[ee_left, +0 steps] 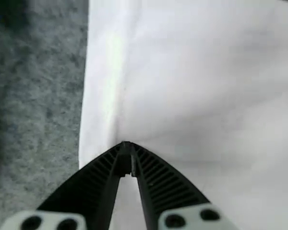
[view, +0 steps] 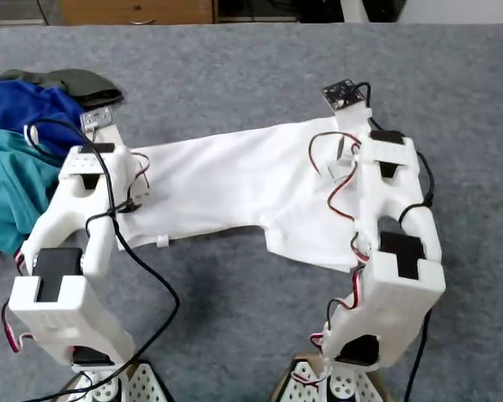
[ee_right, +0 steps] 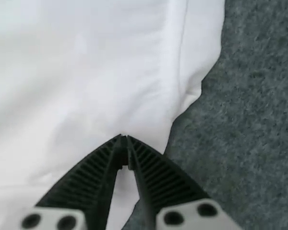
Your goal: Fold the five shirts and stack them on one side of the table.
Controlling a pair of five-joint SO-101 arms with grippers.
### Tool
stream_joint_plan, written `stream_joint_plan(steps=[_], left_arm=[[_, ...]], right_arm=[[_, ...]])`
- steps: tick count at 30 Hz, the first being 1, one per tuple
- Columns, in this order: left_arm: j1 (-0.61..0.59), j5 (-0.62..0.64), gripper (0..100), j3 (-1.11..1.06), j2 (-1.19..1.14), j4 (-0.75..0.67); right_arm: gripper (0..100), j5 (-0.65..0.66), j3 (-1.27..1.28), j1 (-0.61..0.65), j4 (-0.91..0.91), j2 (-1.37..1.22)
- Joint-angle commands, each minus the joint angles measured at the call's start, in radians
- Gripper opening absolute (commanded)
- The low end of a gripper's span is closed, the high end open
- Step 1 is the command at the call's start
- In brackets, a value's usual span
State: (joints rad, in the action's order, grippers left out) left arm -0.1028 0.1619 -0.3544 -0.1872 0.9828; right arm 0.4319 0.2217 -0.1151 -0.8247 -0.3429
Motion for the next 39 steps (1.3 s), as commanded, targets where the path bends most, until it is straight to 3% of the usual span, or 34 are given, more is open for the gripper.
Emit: stream_joint_plan(steps=[1,8,13,18,30,39], left_arm=[[-0.014,-0.006,2,0.135,0.016,0.06],[0.058,-0.054,2,0.342,0.038,0.095],[0.044,-0.063,2,0.344,-0.082,-0.115],[-0.034,-0.061,2,0.353,-0.254,-0.176],[-0.086,-0.069,2,0.387,-0.268,-0.186],[-0.04,-0.063,2,0.44,-0.163,-0.12]], right_arm=[[0.3,-0.048,-0.042,-0.019,-0.003,0.102],[0.5,-0.132,0.041,0.008,0.133,0.205],[0.5,-0.14,0.064,0.018,0.192,0.162],[0.5,-0.16,-0.007,-0.01,0.281,0.004],[0.2,-0.137,-0.519,-0.071,-0.169,-0.303],[0.2,-0.138,-0.518,-0.073,-0.195,-0.257]])
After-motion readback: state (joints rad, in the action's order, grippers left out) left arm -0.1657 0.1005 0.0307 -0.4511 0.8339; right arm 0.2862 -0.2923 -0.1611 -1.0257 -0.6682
